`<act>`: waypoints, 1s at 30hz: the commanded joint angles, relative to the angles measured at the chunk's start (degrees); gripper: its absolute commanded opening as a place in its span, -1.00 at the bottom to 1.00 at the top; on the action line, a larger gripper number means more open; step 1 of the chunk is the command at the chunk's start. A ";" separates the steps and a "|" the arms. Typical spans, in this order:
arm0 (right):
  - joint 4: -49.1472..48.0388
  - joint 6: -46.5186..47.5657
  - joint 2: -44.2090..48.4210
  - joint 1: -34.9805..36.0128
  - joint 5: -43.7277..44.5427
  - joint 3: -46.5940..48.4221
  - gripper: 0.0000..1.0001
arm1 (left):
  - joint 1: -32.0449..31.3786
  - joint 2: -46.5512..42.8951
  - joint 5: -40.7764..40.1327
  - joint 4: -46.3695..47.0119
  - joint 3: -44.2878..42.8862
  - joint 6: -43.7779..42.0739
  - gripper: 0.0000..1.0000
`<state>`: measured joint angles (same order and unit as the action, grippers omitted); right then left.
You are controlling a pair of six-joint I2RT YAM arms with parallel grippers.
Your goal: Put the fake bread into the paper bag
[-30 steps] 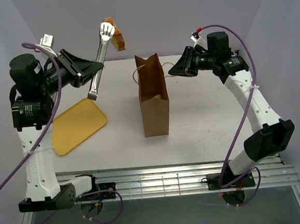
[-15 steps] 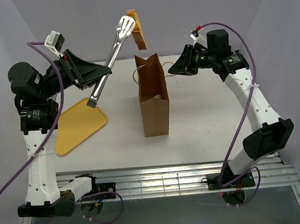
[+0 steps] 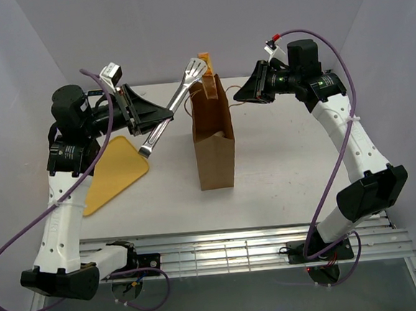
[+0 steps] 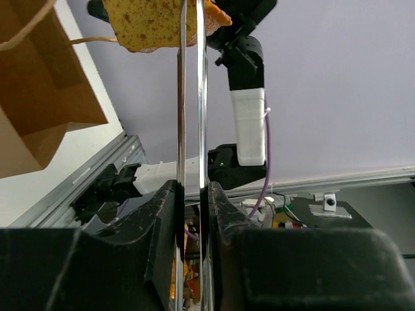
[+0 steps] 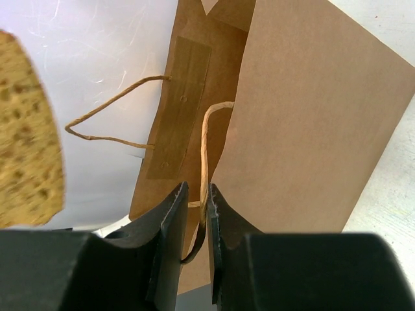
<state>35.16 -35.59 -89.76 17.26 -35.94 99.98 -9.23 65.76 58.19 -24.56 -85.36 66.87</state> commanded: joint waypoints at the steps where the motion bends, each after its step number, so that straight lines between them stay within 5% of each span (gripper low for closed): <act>1: -0.18 0.44 -0.42 -0.38 0.44 2.58 -0.51 | -0.34 -1.33 -2.56 -6.20 0.72 -6.40 -1.00; 10: -0.09 0.26 -0.68 -0.47 0.79 2.85 -0.51 | -2.72 -2.91 -4.05 -9.36 6.96 -9.65 -0.75; 18: -0.09 0.26 -0.42 -0.47 1.23 2.58 -0.51 | -2.63 -3.71 -5.63 -11.22 8.11 -11.59 -0.25; 30: 0.00 0.61 -0.77 -0.47 1.23 2.58 -0.51 | -2.72 -3.53 -6.60 -11.30 7.84 -12.38 -0.17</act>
<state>35.97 -35.59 -90.28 16.95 -34.68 100.07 -11.81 63.59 52.10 -36.05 -77.30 55.68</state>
